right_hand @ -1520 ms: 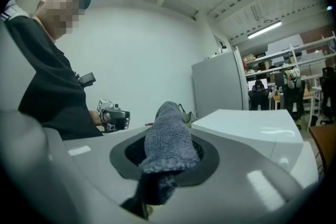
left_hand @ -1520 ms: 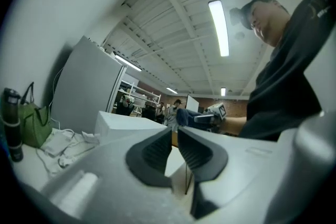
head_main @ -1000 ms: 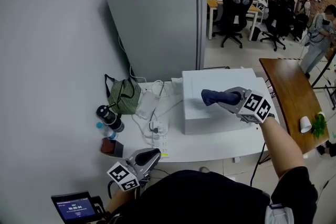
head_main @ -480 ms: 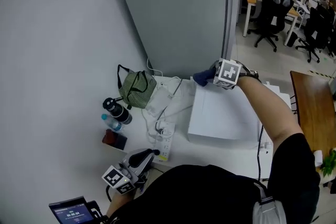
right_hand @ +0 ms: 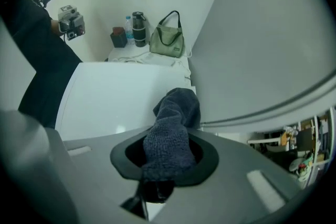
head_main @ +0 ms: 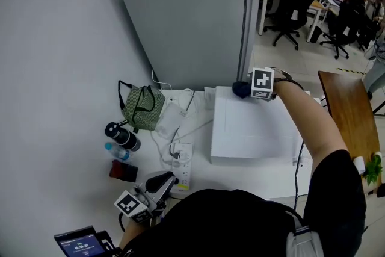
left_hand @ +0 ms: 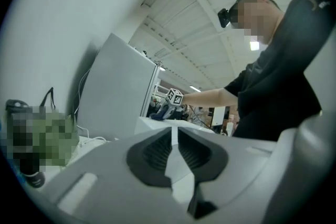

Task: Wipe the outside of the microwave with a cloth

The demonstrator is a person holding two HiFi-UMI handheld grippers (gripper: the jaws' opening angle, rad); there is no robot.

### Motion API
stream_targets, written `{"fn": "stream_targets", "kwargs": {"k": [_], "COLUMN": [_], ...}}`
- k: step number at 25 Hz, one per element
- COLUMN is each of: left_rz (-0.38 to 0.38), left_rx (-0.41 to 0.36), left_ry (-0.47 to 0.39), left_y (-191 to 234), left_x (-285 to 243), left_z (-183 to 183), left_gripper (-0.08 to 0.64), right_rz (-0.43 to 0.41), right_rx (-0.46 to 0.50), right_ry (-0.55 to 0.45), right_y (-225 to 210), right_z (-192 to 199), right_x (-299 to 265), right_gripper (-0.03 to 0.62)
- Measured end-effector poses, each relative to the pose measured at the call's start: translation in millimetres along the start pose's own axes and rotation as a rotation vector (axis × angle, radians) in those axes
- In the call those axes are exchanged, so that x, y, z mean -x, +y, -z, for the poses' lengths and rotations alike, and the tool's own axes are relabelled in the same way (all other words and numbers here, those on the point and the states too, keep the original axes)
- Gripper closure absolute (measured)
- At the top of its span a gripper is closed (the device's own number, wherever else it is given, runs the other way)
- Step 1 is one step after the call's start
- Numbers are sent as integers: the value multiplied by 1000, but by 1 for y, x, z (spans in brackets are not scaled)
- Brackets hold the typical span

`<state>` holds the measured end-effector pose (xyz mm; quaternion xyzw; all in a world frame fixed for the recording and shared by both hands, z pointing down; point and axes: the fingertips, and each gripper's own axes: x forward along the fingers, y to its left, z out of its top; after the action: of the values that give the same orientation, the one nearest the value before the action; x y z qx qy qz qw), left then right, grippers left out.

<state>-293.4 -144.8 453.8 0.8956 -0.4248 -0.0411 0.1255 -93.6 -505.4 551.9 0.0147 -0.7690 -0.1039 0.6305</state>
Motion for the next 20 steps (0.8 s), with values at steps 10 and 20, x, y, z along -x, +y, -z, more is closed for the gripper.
{"fn": "stream_targets", "kwargs": {"k": [10,20], "left_rz": [80,121], "left_rx": [-11,-12], "left_ry": [47,59], "left_y": [-23,-28], "left_x": [-66,-80], "left_z": [-3,3], "left_gripper": [525,525], "right_rz": [-35,94], "right_rx": [-305,-322], "right_ry": [145,-122], "right_y": [12,0], "right_z": [263,214], "right_x": [44,87], "right_gripper": [515,515]}}
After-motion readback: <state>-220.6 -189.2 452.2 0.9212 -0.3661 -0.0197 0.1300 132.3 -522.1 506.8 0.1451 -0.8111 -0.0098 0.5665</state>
